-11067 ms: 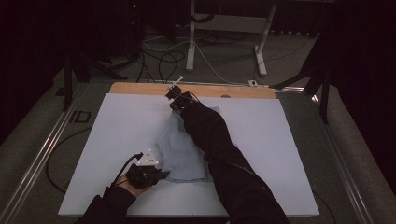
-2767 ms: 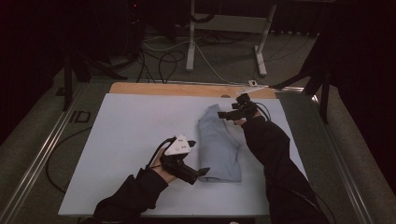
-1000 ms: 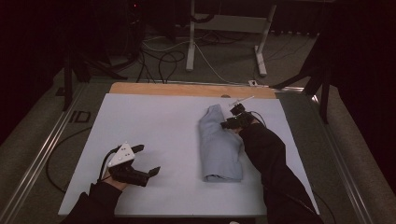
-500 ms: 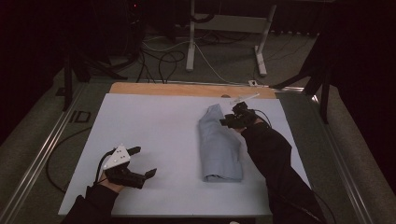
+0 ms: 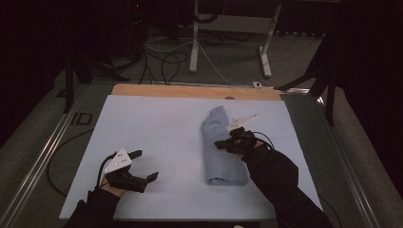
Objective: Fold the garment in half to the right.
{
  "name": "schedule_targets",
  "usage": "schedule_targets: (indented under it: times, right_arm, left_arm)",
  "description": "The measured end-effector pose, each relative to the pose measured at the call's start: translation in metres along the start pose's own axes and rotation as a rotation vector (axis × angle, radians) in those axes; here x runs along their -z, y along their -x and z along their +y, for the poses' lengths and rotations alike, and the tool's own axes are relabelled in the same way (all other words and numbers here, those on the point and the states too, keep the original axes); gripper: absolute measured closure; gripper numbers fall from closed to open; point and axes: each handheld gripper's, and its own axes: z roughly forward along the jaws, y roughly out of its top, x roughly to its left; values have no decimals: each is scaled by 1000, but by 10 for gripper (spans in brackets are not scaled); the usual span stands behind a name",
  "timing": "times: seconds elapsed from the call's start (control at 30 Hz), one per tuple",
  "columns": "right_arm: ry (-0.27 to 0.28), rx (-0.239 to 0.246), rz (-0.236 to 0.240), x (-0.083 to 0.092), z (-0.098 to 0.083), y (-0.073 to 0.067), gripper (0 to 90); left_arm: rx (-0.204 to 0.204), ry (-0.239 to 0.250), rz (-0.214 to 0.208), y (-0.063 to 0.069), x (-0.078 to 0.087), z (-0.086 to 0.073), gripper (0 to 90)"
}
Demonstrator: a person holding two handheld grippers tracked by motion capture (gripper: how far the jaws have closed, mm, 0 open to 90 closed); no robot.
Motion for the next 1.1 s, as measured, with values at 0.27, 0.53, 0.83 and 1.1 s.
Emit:
schedule_targets:
  times: [0.27, 0.53, 0.83, 1.1]
  right_arm:
    - [-38, 32, 57, -11, -15, -22, 900]
    - [-81, 17, 80, -29, -38, -19, 900]
    - [-135, -3, 116, -46, -60, -30, 900]
    - [-111, -24, 136, -47, -70, -36, 900]
  left_arm:
    - [2, 6, -1, 0, -2, -2, 6]
    - [16, 8, 2, -3, -3, -4, 6]
    - [13, 6, -3, -2, -3, -4, 6]
    - [20, 6, -6, -3, -3, -4, 6]
